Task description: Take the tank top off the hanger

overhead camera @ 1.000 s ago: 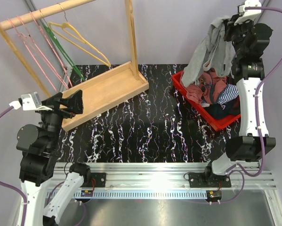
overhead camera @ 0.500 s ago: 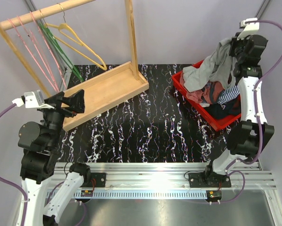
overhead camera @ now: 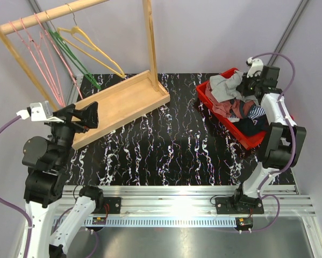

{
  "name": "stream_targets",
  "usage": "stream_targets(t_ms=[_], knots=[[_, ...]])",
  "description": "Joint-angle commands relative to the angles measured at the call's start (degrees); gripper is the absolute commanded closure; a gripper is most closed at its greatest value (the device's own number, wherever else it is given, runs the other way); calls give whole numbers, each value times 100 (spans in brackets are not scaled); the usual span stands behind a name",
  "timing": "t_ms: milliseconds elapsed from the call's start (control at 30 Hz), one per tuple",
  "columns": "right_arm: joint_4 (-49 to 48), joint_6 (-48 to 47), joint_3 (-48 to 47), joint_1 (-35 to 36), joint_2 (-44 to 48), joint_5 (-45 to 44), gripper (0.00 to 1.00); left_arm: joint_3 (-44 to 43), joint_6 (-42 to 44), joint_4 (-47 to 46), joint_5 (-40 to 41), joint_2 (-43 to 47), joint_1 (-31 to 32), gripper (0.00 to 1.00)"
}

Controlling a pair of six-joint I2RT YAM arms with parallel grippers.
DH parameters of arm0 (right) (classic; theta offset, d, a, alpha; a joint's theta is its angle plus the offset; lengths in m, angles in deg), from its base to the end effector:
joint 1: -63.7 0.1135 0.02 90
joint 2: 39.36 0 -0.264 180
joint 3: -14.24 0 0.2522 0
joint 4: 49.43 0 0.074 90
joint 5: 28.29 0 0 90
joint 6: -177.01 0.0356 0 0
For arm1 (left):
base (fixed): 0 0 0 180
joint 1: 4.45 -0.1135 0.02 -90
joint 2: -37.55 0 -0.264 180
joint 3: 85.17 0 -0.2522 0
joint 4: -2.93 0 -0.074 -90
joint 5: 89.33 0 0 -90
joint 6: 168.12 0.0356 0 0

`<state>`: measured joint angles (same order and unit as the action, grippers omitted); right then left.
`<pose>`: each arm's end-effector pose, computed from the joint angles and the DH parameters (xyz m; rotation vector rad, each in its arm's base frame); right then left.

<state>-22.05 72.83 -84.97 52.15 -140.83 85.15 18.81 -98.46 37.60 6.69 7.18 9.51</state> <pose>0.4116 -0.0697 0.3095 -0.2915 2.0241 0.1477 0.0746 -0.0147 0.4482 -0.1659 1.3834 -0.4274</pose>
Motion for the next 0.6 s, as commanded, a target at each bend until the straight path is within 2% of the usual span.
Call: stream_targets(t_ms=[0,133,300,433,567], knots=[[482,-542,256,13,-320,179,99,-155,12,-192,-198,-109,-16,1],[764,-850,441,13,-671,99,99,-102,-49,-148,-242,-101,-16,1],[676,-1017,687,13,-988,38,93,-15,-102,-131,-259,-109,-7,1],[1186,-1210,336,13,-1357,-121,91,73,-172,-122,-251,-109,-16,1],[1265,-1228,406,13,-1209,72,82,153,-251,-95,-268,-109,-16,1]])
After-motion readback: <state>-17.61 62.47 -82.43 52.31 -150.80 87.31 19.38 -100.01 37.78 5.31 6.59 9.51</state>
